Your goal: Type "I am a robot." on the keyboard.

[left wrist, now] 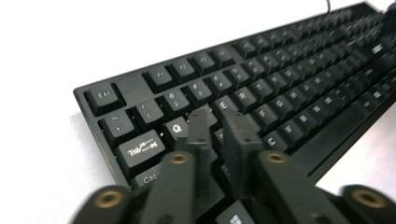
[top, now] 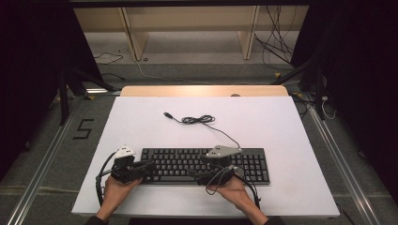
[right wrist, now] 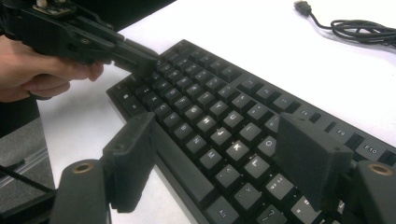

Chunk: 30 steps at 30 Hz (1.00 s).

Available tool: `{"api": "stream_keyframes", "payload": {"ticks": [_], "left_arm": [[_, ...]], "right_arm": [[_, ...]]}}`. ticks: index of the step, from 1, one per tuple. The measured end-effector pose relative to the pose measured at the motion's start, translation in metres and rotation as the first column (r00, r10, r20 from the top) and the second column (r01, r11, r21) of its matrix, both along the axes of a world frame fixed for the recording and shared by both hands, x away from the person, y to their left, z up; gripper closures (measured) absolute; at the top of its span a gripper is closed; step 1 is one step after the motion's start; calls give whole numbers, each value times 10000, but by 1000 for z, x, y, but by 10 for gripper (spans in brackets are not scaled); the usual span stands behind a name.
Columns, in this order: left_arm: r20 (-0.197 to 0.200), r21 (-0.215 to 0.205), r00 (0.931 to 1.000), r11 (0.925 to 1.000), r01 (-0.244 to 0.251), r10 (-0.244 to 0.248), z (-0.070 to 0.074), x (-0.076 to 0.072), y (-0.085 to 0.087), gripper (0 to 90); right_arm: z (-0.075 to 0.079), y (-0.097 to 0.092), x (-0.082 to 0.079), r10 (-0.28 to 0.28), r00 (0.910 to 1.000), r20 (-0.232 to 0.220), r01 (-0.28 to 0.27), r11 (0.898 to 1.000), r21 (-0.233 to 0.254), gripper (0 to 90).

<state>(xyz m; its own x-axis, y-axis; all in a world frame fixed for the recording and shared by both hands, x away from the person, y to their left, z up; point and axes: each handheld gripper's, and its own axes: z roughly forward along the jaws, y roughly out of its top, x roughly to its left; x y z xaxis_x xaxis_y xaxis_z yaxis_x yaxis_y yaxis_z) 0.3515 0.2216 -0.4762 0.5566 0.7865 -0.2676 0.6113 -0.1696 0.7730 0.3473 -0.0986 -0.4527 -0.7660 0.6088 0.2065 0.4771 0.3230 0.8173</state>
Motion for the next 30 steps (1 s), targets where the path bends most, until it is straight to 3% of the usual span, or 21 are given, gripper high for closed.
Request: {"api": "stream_keyframes", "payload": {"ticks": [4,11,19,30], "left_arm": [[162,-492,9996,9985,239,-231,5,-6,1,605],[544,-800,9972,9952,557,-515,10,-16,-1,424],[940,-866,9925,9925,864,-782,13,-20,-5,344],[1022,-888,9921,9927,814,-722,13,-20,-5,316]], "right_arm": [[-1,0,0,7,10000,3,-7,10000,-31,323],[-3,3,1,125,9999,6,-125,9999,-72,467],[-5,5,4,113,9999,17,-113,9996,-244,703],[-11,15,9,221,9996,-197,-233,9977,-644,900]]}}
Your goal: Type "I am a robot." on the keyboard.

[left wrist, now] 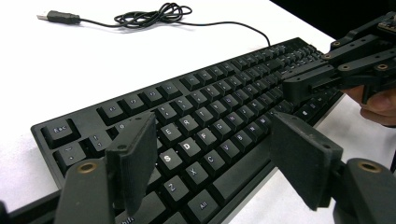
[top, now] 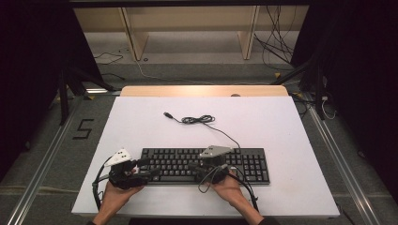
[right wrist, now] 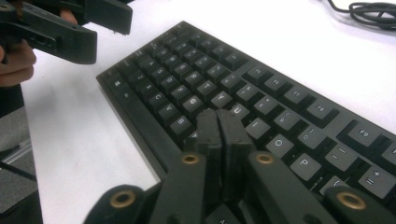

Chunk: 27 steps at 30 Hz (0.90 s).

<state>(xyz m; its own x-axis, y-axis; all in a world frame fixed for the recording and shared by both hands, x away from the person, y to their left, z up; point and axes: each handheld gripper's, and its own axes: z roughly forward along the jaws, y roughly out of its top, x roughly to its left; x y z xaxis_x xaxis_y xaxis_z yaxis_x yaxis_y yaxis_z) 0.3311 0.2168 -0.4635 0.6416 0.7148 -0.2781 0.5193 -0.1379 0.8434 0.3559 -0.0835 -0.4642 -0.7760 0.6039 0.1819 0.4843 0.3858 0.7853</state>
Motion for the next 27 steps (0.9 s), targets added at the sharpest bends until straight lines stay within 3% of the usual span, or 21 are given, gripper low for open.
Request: {"api": "stream_keyframes", "payload": {"ticks": [27], "left_arm": [[277,-165,9996,9998,100,-95,2,-1,-1,267]], "right_arm": [[-16,16,5,-13,9995,-305,-12,9967,-814,900]]}}
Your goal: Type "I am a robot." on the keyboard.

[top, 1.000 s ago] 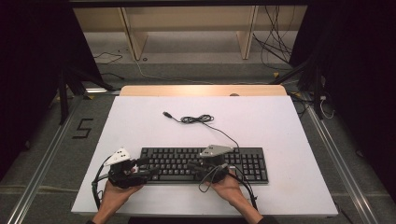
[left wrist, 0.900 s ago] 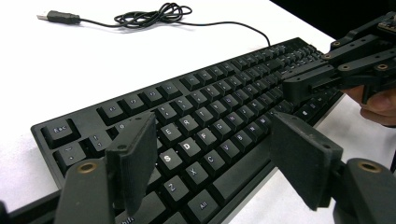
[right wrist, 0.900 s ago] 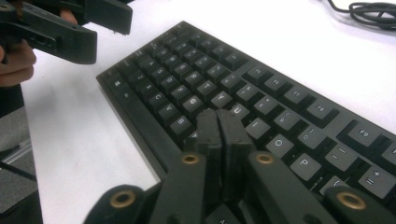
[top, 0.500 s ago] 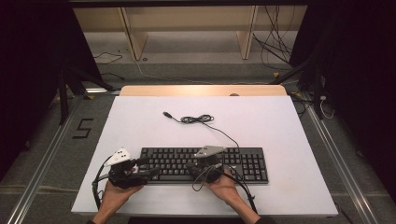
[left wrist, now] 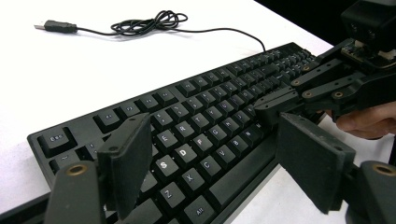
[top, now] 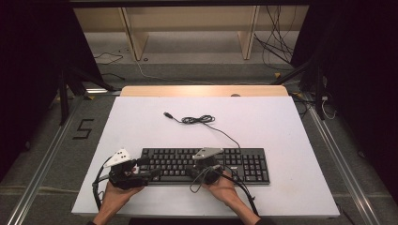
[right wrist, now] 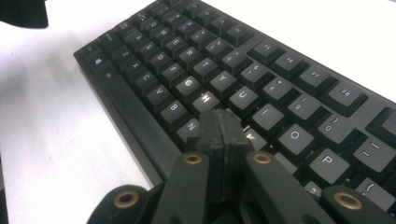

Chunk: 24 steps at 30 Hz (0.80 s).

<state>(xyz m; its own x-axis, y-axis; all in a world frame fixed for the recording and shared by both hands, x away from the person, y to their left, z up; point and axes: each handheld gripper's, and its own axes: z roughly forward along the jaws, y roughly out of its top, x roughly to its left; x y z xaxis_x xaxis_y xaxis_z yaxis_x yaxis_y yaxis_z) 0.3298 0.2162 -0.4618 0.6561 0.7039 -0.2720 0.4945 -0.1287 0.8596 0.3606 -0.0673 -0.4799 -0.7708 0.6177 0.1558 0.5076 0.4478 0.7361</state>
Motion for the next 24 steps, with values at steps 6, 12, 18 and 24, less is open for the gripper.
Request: {"api": "stream_keyframes", "payload": {"ticks": [6,12,18,24], "left_arm": [[21,-18,10000,10000,8,-8,0,0,0,267],[81,-55,10000,10000,-16,16,1,-1,1,268],[79,-30,10000,10000,-16,16,0,0,0,267],[104,-71,9999,9999,-72,73,1,0,2,267]], "right_arm": [[-1,0,0,26,10000,9,-26,10000,-68,900],[-4,2,-3,68,9999,98,-65,9995,-303,900],[-3,2,-3,-6,10000,71,8,9996,-278,900],[-1,0,-2,-26,10000,-63,27,9999,135,855]]}}
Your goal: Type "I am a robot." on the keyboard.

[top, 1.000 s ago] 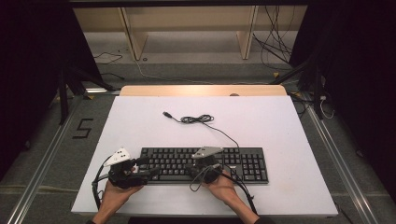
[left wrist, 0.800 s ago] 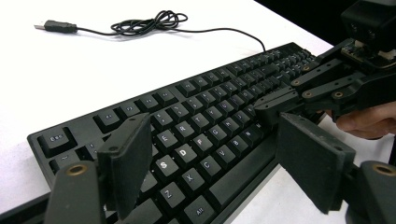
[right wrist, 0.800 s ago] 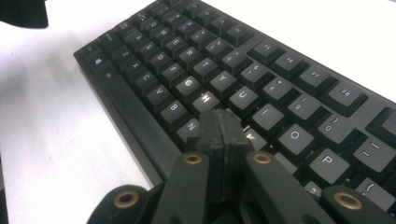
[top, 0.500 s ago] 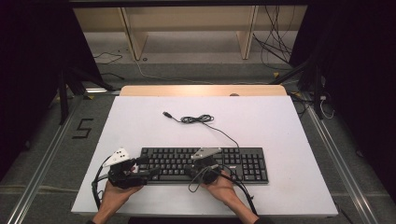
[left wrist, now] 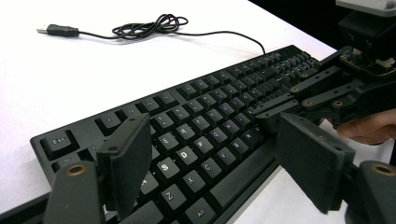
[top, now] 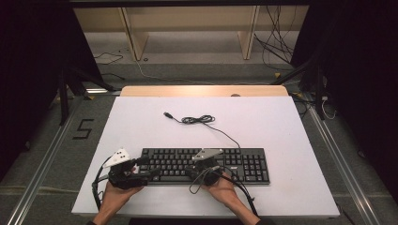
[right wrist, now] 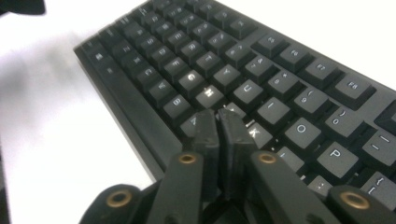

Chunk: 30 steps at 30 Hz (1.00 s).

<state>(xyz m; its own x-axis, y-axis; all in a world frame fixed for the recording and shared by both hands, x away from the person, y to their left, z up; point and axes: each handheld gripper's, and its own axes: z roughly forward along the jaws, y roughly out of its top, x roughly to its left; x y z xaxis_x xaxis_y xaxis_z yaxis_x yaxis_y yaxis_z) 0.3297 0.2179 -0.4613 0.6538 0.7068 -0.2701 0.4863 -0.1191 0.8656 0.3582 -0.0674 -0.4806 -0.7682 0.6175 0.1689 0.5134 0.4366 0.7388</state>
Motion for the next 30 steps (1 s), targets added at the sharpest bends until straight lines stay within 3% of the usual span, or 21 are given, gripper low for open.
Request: {"api": "stream_keyframes", "payload": {"ticks": [10,16,21,30], "left_arm": [[93,-48,9999,9999,-90,90,1,0,1,268],[90,-74,9999,9999,-141,141,1,0,3,269],[81,-58,9998,9998,-173,173,1,1,4,269],[87,-66,9997,9997,-227,227,1,1,4,267]], "right_arm": [[12,-10,-2,-41,9998,220,23,9965,836,705],[18,-15,-5,151,9994,304,-189,9913,1300,514],[23,-17,-9,178,9992,346,-226,9895,1426,405],[23,-12,-13,456,9985,302,-493,9891,1386,341]]}}
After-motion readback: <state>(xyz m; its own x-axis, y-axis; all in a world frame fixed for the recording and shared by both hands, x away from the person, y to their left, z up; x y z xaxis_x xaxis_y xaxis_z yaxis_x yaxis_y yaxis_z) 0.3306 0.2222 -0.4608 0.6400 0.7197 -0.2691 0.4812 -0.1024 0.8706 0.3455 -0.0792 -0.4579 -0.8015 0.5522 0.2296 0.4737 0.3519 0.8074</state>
